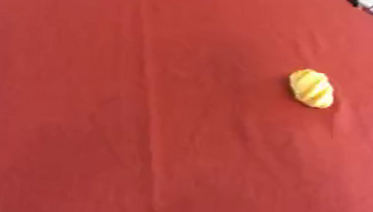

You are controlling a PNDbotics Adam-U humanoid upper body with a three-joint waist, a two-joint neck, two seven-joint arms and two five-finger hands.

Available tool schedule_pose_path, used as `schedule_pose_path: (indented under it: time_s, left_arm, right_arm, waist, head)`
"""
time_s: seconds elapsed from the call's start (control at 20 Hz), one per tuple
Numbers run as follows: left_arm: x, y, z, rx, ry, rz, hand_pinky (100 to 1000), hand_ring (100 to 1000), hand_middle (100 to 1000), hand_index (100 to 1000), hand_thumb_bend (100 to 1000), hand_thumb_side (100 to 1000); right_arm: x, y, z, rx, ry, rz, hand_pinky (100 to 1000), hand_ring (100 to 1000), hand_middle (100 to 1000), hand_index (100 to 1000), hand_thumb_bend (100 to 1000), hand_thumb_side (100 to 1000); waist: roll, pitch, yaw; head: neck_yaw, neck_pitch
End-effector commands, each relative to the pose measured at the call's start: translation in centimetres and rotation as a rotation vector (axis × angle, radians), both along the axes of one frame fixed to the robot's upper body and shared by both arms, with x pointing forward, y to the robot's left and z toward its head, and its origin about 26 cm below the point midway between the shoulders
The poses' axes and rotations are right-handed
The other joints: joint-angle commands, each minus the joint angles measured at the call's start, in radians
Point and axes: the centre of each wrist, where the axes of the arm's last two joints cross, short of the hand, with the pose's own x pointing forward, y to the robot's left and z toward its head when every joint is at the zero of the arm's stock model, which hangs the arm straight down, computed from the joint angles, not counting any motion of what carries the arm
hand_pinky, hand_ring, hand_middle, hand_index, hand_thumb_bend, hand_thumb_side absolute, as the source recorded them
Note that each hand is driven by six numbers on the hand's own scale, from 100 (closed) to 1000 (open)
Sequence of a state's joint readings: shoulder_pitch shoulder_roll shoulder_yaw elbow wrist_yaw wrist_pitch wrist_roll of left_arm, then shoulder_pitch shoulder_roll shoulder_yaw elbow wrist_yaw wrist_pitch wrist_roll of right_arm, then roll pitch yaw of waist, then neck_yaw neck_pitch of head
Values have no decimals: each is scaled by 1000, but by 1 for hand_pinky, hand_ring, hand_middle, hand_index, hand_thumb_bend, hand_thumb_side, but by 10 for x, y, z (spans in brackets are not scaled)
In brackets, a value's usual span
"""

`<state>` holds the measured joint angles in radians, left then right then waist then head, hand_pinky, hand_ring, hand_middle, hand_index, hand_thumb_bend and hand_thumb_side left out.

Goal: Pick up the objects with one hand, pass them to the other hand, and then place them into the box on the other side of the table.

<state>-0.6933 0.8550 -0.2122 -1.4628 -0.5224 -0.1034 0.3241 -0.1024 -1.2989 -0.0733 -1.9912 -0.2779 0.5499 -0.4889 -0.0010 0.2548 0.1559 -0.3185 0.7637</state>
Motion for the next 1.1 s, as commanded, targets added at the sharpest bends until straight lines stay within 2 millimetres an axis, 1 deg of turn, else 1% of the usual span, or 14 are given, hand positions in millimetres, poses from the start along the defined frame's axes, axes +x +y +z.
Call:
schedule_pose_path:
  time_s: [0.05, 0.15, 0.25, 0.3, 0.4, 0.45, 0.55, 0.65, 0.75, 0.9, 1.1]
  left_arm:
    - [-6, 13, 18, 30, -39, 40, 548, 624, 641, 703, 188, 100]
    - [-6, 14, 19, 30, -41, 42, 548, 624, 641, 702, 187, 100]
    - [-6, 14, 19, 30, -42, 43, 548, 624, 641, 702, 187, 100]
    - [-6, 14, 20, 29, -42, 42, 543, 620, 634, 698, 188, 100]
    - [-6, 14, 20, 24, -49, 36, 529, 608, 620, 689, 204, 100]
    - [-6, 14, 20, 21, -54, 34, 532, 609, 621, 690, 203, 100]
    - [-6, 15, 20, 17, -57, 37, 534, 612, 625, 690, 202, 100]
    - [-6, 16, 19, 16, -59, 40, 535, 612, 625, 690, 201, 100]
    - [-6, 16, 19, 16, -59, 43, 538, 613, 626, 690, 205, 100]
    - [-5, 17, 19, 13, -56, 51, 536, 613, 626, 690, 190, 100]
    - [-4, 17, 18, 14, -44, 56, 542, 615, 628, 692, 178, 100]
  right_arm:
    - [-3, 2, 22, -46, 11, -13, 821, 820, 800, 861, 621, 348]
    - [-4, 2, 23, -45, 70, -8, 826, 824, 801, 862, 613, 354]
    - [-4, 2, 24, -47, 131, 9, 834, 828, 803, 866, 611, 379]
    - [-4, 2, 25, -51, 167, 23, 835, 826, 799, 855, 622, 406]
    - [-4, 2, 24, -44, 275, 78, 842, 827, 799, 843, 629, 426]
    - [-4, 2, 23, -37, 344, 111, 853, 839, 808, 853, 636, 435]
    - [-4, 2, 23, -30, 476, 168, 860, 847, 814, 860, 641, 434]
    - [-4, 2, 24, -28, 563, 201, 863, 855, 820, 868, 647, 425]
    - [-4, 2, 21, -27, 623, 222, 867, 870, 829, 877, 652, 405]
    - [-4, 1, 16, -19, 730, 280, 868, 868, 823, 879, 649, 396]
    - [-4, 1, 17, -26, 806, 306, 869, 864, 816, 880, 648, 392]
  waist:
    - [-14, -29, 1]
    - [-16, -29, 2]
    - [-16, -29, 3]
    - [-16, -29, 4]
    - [-16, -28, 6]
    - [-16, -28, 7]
    - [-16, -28, 8]
    - [-16, -28, 8]
    - [-17, -28, 9]
    - [-17, -28, 13]
    - [-17, -28, 15]
  head:
    - [-11, -2]
    - [-12, -5]
    - [-14, -9]
    - [-15, -10]
    - [-18, -16]
    - [-21, -19]
    - [-22, -23]
    - [-23, -27]
    - [-24, -31]
    - [-25, -39]
    - [-25, -57]
